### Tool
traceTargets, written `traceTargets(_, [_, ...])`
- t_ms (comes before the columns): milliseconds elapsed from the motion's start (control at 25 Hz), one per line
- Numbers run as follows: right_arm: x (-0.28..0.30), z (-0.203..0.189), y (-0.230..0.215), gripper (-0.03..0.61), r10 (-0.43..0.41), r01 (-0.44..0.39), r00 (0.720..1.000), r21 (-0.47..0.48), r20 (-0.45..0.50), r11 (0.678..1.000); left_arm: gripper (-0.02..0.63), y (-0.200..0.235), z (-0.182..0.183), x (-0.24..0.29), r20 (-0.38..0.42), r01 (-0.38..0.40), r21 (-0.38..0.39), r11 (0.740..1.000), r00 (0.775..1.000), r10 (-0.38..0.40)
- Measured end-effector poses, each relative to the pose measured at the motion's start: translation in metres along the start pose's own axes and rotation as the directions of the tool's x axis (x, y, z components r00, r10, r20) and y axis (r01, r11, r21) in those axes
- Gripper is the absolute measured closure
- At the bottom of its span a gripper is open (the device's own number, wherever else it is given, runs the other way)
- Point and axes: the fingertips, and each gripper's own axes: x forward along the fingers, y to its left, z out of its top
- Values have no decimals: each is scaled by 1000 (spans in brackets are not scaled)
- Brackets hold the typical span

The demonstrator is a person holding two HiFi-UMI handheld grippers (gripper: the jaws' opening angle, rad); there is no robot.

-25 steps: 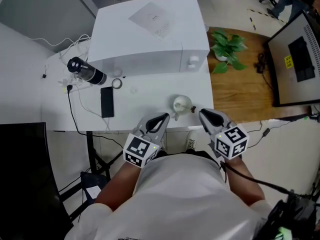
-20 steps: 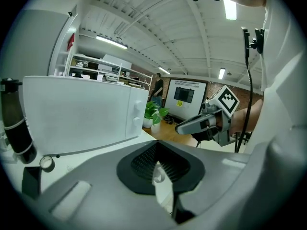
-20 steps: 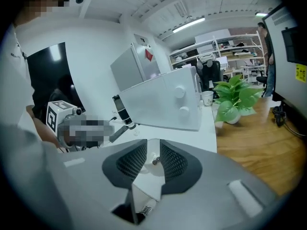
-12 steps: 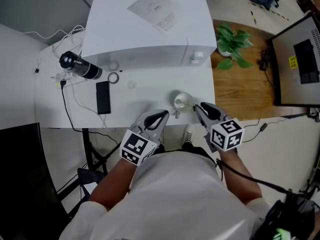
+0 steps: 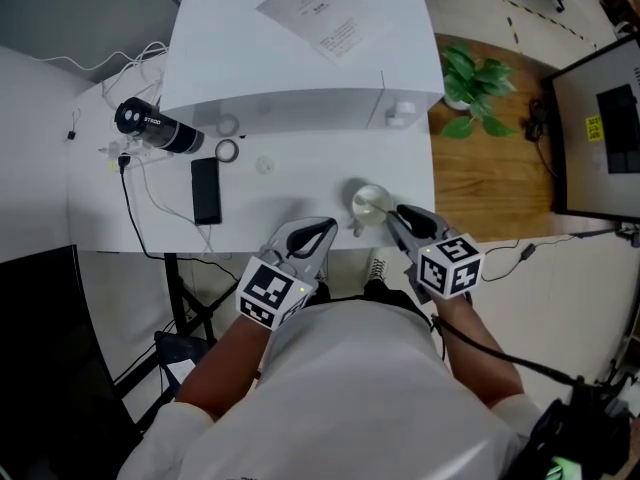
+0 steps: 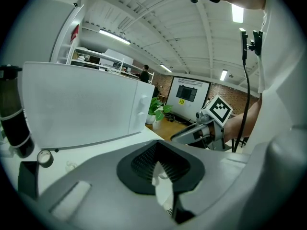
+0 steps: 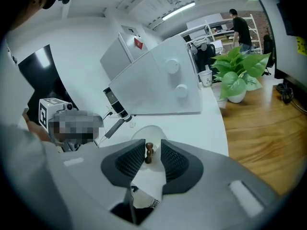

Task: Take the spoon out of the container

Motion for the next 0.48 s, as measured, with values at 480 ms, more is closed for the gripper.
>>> traceTargets(480, [3, -3, 3, 520, -1, 0, 1000, -39, -19, 999, 610, 3, 3, -1, 9, -9, -1, 1000, 1000, 9])
